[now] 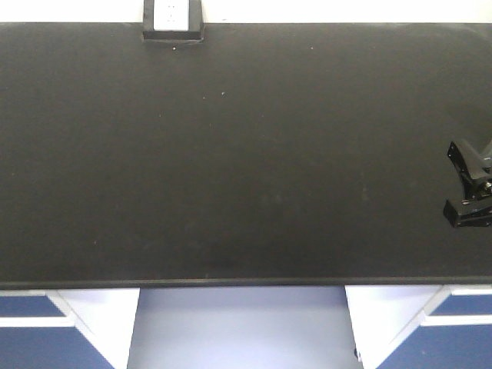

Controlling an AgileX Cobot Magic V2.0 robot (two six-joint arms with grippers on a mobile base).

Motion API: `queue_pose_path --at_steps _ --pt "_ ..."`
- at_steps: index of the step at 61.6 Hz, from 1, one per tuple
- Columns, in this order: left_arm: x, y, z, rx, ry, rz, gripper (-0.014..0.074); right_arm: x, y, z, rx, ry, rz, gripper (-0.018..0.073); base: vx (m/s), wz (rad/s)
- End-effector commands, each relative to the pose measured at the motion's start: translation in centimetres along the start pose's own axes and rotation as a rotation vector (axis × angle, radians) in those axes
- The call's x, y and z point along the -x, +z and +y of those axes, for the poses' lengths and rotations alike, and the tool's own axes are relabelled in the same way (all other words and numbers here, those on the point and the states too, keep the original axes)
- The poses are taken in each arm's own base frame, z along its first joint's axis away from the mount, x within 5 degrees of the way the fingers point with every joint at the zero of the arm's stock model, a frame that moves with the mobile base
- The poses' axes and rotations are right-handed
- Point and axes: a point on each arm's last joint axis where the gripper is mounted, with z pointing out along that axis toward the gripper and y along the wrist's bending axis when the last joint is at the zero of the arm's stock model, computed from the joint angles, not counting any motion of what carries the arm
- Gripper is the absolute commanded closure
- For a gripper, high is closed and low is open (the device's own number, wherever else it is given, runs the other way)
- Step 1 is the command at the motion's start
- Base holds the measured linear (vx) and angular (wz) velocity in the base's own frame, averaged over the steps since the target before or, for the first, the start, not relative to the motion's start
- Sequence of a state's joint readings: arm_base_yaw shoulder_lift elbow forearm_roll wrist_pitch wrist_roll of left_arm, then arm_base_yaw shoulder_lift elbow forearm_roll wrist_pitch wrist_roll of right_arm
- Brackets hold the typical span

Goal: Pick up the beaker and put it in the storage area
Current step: 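Drive forward to the bench with the wall socket, then extend the right arm and lower the beaker onto the bench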

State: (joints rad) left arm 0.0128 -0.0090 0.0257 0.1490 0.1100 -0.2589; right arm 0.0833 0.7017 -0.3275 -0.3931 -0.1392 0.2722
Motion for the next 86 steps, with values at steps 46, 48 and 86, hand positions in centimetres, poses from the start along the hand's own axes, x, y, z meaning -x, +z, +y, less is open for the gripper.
queue_pose_path --at_steps 46,48,86 --pt "0.1 -0.1 -0.2 -0.028 -0.011 -0.078 0.0605 1.8 -0.1 0.1 0.017 -0.005 -0.111 0.0567 0.09 0.00" --pt "0.1 -0.1 -0.2 -0.028 -0.011 -0.078 0.0605 1.8 -0.1 0.1 0.018 -0.005 -0.112 0.0567 0.01 -0.02" --pt "0.1 -0.1 -0.2 -0.028 -0.011 -0.078 0.0605 3.3 5.8 0.9 0.153 0.013 -0.246 0.0564 0.00 0.00"
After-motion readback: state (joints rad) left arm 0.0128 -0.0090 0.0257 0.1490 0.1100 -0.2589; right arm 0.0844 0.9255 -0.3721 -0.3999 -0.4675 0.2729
